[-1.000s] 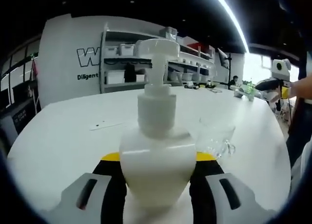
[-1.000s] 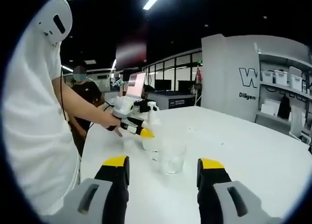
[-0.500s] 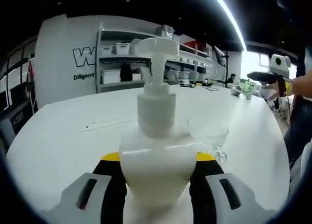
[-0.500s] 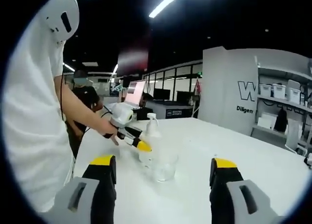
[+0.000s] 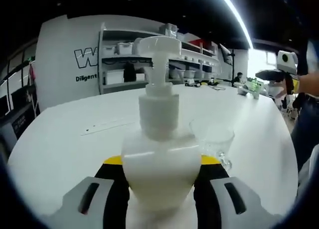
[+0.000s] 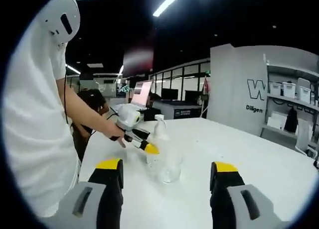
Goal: Hold the bottle steady, press the pump all the way down and release, and repeat the specified number of times to dispense into the cup
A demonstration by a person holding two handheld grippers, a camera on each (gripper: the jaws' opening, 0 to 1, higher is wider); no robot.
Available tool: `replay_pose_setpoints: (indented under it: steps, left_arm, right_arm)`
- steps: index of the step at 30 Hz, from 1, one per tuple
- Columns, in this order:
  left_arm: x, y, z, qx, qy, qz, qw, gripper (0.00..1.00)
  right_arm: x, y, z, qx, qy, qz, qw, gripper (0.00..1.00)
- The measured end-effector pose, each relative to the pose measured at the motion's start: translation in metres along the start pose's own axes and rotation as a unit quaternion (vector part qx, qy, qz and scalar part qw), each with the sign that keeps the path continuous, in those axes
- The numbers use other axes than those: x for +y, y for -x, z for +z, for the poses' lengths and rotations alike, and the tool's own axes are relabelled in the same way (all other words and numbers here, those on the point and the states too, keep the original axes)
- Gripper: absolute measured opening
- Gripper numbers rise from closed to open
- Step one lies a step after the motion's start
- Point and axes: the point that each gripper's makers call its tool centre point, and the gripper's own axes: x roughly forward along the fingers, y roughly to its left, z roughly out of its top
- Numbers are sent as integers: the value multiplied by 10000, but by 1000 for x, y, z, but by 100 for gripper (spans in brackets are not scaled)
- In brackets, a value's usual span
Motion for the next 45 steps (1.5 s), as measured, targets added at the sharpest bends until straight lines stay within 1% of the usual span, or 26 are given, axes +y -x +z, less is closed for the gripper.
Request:
replay_pose_setpoints:
  steps: [1, 4, 5, 7, 8, 9, 10, 12, 13, 15, 18, 21, 22, 25, 26, 27, 29, 32, 35, 37, 39, 40, 41, 42, 44, 45]
  left_arm:
    - [0, 0, 0, 18, -6, -3, 10000, 48]
    - [1, -1, -1, 26, -12, -3, 10000, 48]
    - [2, -1, -2, 41, -8, -3, 10000, 48]
    - [2, -1, -2, 50, -29, -9, 10000, 47]
    - [2, -1, -2, 52, -34, -17, 10000, 47]
    - [2, -1, -2, 60, -38, -26, 10000, 47]
    - [2, -1, -3, 58, -57, -31, 10000, 47]
    - [2, -2, -3, 83, -73, -49, 9999, 47]
    - [2, -2, -3, 84, -67, -60, 9999, 47]
    - [2, -1, -3, 94, -78, -58, 9999, 47]
    - [2, -2, -4, 90, -84, -45, 9999, 47]
    - [1, -2, -4, 94, -73, -24, 9999, 47]
    - [1, -3, -4, 105, -75, -27, 9999, 47]
    - [-1, -5, -3, 112, -77, -14, 9999, 47]
    - [-2, -5, -3, 120, -85, -15, 9999, 47]
    - [-3, -5, -3, 110, -92, -12, 9999, 47]
    - [-3, -6, -3, 124, -120, -19, 9999, 47]
    - [-5, -9, -2, 145, -134, -34, 9998, 47]
    - [-6, -11, -2, 159, -142, -60, 9998, 47]
    - [-6, -12, -2, 182, -166, -46, 9997, 47]
    - [-7, -13, -2, 185, -173, -57, 9997, 47]
    - [-7, -13, -2, 188, -171, -59, 9997, 47]
    - [-7, -13, -2, 187, -179, -56, 9996, 47]
    - [-7, -13, -2, 190, -179, -54, 9996, 47]
    - [-7, -13, -3, 203, -190, -52, 9996, 47]
    - [-7, -13, -3, 207, -183, -51, 9996, 47]
  right_arm:
    - [0, -1, -2, 38, -152, 33, 9999, 67]
    - [0, -8, -2, 48, -79, 95, 9999, 66]
    - [0, -10, -1, -2, -32, 101, 9999, 66]
    - [0, -14, -2, 33, -139, 174, 9997, 64]
    - [0, -16, -3, 54, -123, 221, 9997, 62]
    - [0, -18, -3, 45, -59, 216, 9997, 63]
    - [-1, -21, -4, 58, -111, 249, 9996, 62]
    - [-1, -26, -3, 90, -19, 269, 9996, 60]
    - [-1, -29, -1, 57, -92, 313, 9995, 60]
    - [-1, -32, -1, 59, -30, 310, 9995, 58]
    - [1, -40, -2, 133, -15, 459, 9989, 53]
    - [3, -46, -1, 144, 14, 541, 9984, 52]
    - [3, -49, 1, 146, 97, 573, 9982, 51]
    - [5, -55, 6, 117, 112, 641, 9978, 51]
    - [6, -56, 6, 154, 76, 655, 9977, 50]
    - [6, -56, 6, 166, 165, 647, 9976, 50]
    - [5, -56, 8, 133, 104, 654, 9977, 49]
    - [4, -56, 8, 130, 157, 644, 9977, 50]
    - [5, -56, 8, 158, 148, 688, 9974, 47]
    - [5, -56, 8, 196, 183, 721, 9970, 44]
    - [2, -59, 9, 176, 145, 711, 9972, 46]
    - [2, -60, 10, 184, 263, 741, 9967, 44]
    - [3, -61, 10, 217, 207, 789, 9964, 43]
    - [3, -63, 11, 185, 190, 775, 9966, 45]
    - [4, -66, 12, 211, 223, 839, 9960, 38]
    - [4, -67, 12, 229, 218, 850, 9959, 38]
